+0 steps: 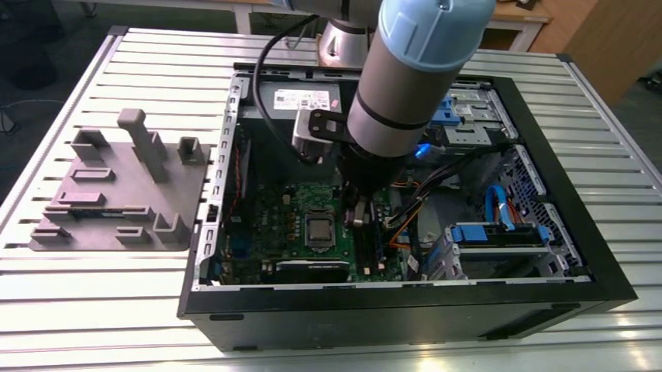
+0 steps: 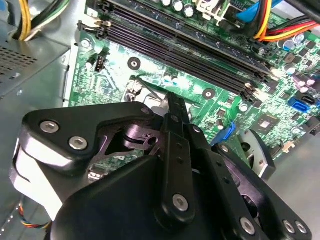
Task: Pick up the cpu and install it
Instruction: 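Install the first cpu locking lever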
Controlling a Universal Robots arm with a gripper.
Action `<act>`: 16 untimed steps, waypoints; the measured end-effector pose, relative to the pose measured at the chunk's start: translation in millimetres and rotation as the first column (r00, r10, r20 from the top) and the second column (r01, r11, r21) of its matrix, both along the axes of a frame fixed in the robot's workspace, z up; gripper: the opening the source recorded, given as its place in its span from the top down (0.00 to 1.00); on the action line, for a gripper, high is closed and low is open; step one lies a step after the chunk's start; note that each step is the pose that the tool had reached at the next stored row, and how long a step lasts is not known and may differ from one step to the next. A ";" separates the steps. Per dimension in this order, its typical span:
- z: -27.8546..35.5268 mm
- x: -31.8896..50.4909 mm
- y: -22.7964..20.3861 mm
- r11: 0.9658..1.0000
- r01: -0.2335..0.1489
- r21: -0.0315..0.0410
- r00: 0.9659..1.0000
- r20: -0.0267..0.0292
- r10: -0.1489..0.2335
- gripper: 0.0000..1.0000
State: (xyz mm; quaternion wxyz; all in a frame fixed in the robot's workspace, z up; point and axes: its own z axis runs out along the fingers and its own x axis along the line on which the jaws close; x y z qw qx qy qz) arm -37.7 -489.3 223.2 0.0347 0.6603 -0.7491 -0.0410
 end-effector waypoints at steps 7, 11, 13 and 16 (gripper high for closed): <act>-3.0 -0.6 -6.7 1.000 -0.014 0.000 1.000 0.000 0.014 0.90; -9.1 -0.9 -9.1 1.000 -0.022 -0.001 1.000 0.000 0.022 0.90; -12.5 -1.1 -10.2 1.000 -0.027 -0.001 1.000 0.000 0.027 0.90; -15.5 -1.3 -11.3 0.999 -0.037 0.000 0.999 0.000 0.037 0.90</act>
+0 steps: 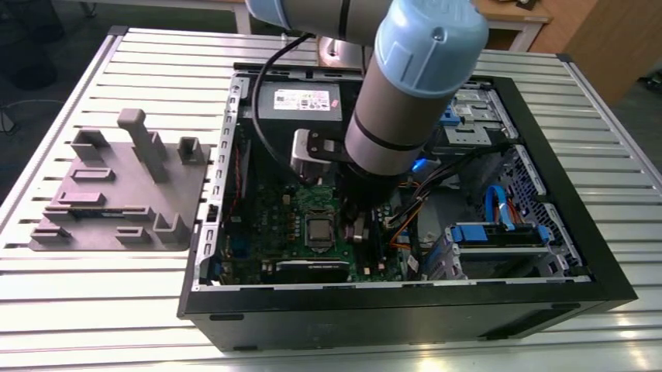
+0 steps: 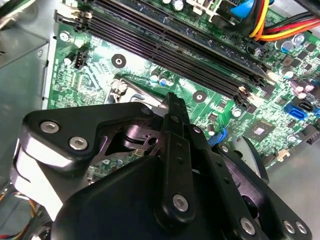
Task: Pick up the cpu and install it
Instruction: 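Install the first cpu locking lever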
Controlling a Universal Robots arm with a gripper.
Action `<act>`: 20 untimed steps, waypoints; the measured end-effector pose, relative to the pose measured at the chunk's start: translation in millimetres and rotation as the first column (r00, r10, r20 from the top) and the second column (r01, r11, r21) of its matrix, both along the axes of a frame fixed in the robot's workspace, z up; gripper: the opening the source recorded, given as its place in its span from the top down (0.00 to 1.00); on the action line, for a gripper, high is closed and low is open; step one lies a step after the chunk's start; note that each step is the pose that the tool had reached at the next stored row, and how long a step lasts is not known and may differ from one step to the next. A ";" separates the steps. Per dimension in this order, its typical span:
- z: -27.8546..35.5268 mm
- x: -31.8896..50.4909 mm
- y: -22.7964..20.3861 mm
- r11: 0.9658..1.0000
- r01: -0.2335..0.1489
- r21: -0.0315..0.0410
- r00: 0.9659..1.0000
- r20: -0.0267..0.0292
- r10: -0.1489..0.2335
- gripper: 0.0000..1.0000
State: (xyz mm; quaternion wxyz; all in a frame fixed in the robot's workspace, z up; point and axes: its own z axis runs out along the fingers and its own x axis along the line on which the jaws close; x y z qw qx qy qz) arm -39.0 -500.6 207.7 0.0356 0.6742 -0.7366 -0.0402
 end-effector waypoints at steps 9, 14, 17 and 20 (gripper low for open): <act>-4.8 -1.4 -3.6 0.999 -0.044 0.000 0.999 0.000 0.044 0.90; -8.9 -3.5 -4.6 0.998 -0.063 0.000 0.998 0.000 0.063 0.90; -10.6 -3.5 -4.7 0.998 -0.068 0.000 0.998 0.000 0.068 0.90; -11.7 -3.5 -4.8 0.997 -0.072 0.000 0.997 0.000 0.072 0.90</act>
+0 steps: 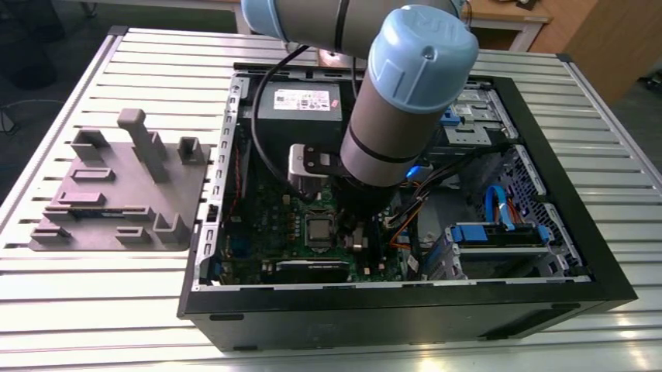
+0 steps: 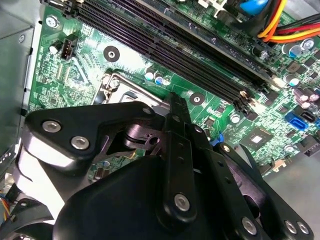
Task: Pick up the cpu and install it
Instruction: 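Install the first cpu locking lever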
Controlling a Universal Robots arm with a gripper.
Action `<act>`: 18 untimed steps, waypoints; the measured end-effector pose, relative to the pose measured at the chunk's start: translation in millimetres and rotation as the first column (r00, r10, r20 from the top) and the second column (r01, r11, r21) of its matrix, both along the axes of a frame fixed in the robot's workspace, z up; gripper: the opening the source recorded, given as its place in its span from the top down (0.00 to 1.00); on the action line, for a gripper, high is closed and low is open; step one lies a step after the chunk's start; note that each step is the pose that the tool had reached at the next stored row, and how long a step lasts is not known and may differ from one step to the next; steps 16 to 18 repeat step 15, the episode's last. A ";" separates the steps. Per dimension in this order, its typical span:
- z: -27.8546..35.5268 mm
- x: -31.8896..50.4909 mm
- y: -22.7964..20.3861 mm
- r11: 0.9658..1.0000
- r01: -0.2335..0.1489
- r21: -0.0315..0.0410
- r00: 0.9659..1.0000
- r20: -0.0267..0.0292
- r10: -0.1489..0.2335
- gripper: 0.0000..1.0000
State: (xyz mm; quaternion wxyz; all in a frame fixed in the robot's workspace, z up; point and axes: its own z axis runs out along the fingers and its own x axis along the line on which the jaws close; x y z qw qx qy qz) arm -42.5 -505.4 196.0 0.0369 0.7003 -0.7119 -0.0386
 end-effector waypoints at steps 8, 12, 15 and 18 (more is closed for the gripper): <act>-3.5 0.0 0.0 1.000 -0.007 0.000 1.000 0.010 0.007 0.90; -4.6 0.8 0.0 1.000 -0.008 0.000 1.000 0.010 0.008 0.90; -5.0 2.5 0.0 1.000 -0.008 0.000 1.000 0.010 0.008 0.90; -5.0 2.5 0.0 1.000 -0.008 0.000 1.000 0.010 0.008 0.90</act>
